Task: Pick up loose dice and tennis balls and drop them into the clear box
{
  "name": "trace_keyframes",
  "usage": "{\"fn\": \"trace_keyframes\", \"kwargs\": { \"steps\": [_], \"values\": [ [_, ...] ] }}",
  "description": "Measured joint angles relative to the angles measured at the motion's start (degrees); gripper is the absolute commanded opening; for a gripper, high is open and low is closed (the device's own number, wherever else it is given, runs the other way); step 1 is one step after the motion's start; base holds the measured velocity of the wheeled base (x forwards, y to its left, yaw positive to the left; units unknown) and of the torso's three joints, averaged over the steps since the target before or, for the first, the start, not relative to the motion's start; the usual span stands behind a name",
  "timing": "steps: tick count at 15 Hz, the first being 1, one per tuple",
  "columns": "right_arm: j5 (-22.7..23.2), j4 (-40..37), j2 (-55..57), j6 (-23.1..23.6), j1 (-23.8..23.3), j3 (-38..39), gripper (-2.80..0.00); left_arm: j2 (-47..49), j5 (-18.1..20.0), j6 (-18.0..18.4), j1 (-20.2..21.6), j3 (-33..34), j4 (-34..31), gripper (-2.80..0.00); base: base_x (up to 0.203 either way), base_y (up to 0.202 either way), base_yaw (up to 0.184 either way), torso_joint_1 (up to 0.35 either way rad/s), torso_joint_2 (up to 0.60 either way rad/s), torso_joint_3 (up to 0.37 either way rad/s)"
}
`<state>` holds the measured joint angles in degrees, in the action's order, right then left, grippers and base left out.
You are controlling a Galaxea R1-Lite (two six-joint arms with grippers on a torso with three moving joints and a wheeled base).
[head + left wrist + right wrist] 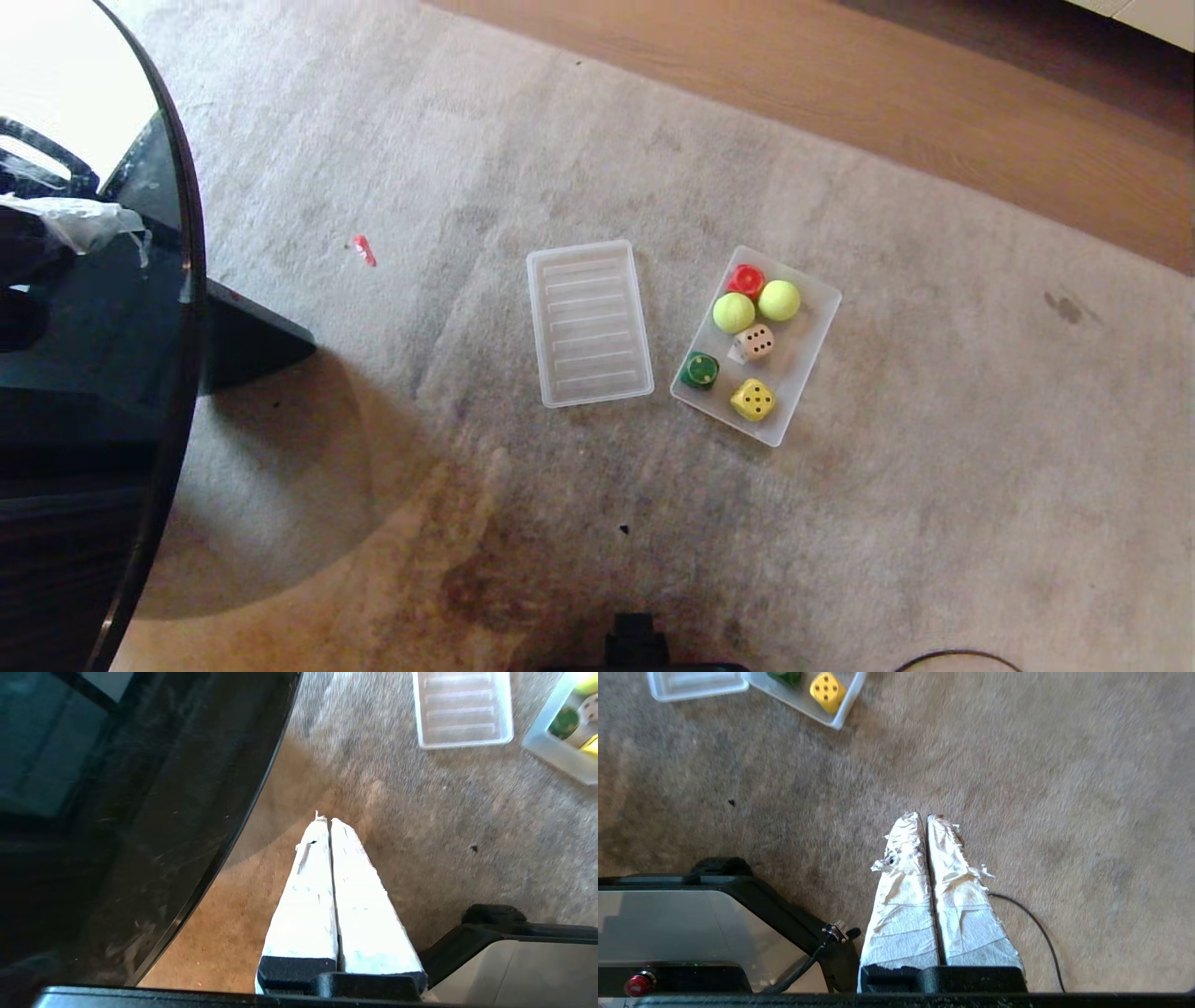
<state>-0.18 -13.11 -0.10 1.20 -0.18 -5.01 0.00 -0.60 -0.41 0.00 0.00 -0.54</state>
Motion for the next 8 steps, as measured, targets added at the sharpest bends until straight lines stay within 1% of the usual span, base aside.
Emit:
{"fn": "trace_keyframes", "kwargs": {
  "steps": [8],
  "values": [
    [0.00,-0.01,0.00,0.01,0.00,0.00,-2.80,0.00,0.00,0.09,0.00,0.00,0.02,-2.80,0.000,0.000,0.000,0.003,0.00,0.204]
  ]
}}
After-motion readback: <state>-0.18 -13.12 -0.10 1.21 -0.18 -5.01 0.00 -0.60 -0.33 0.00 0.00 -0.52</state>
